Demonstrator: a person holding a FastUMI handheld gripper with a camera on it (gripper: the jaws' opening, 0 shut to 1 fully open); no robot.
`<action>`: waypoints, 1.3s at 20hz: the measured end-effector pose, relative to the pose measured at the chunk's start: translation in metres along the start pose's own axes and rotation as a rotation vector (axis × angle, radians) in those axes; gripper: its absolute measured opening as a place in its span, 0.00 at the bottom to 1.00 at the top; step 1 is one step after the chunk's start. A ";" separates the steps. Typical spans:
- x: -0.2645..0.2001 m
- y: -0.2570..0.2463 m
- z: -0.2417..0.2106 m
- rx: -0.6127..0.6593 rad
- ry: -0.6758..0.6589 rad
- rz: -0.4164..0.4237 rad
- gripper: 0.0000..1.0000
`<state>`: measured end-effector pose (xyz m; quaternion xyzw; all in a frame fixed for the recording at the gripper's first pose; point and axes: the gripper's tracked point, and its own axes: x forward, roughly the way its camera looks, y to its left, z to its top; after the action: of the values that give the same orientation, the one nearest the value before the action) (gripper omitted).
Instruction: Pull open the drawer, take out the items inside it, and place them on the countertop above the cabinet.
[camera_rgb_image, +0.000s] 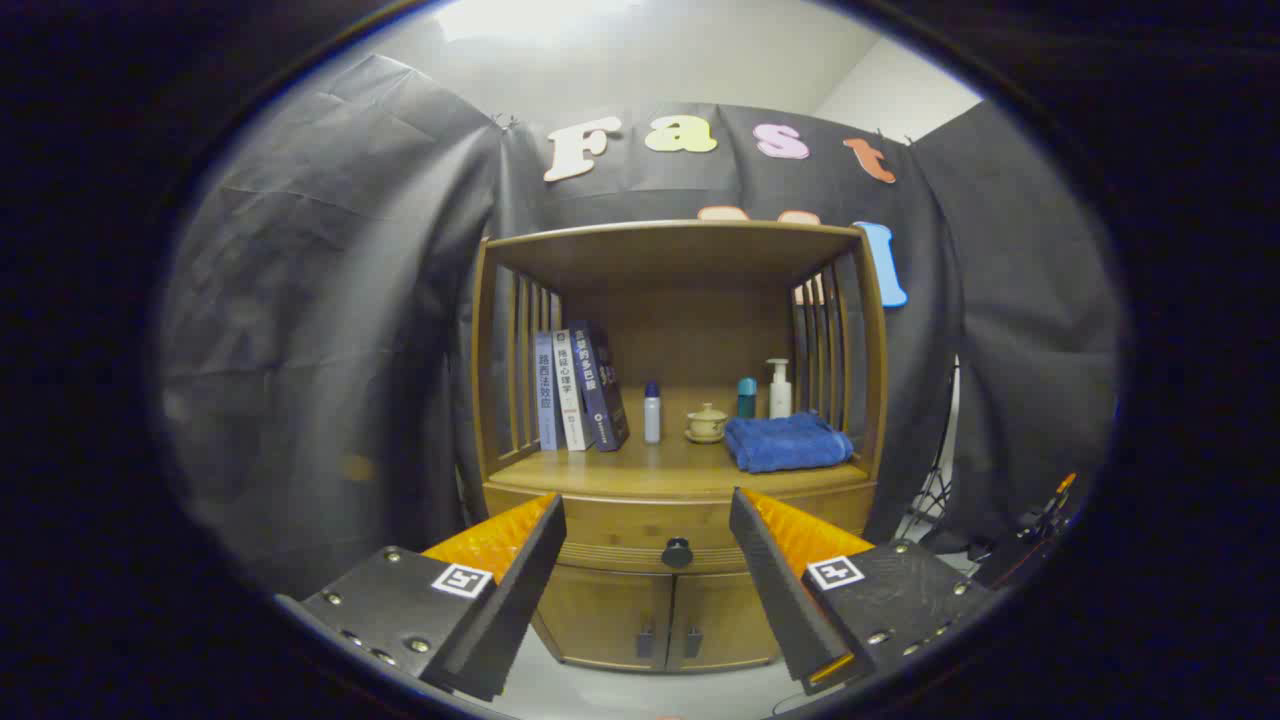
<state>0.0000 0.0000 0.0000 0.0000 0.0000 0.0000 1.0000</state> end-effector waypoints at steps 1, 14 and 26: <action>0.000 -0.001 -0.003 0.010 0.004 -0.003 0.99; 0.007 -0.017 -0.026 0.059 0.049 -0.056 0.99; 0.055 -0.023 -0.058 0.032 0.062 -0.070 0.99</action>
<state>0.0550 -0.0234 -0.0577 0.0159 0.0310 -0.0350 0.9988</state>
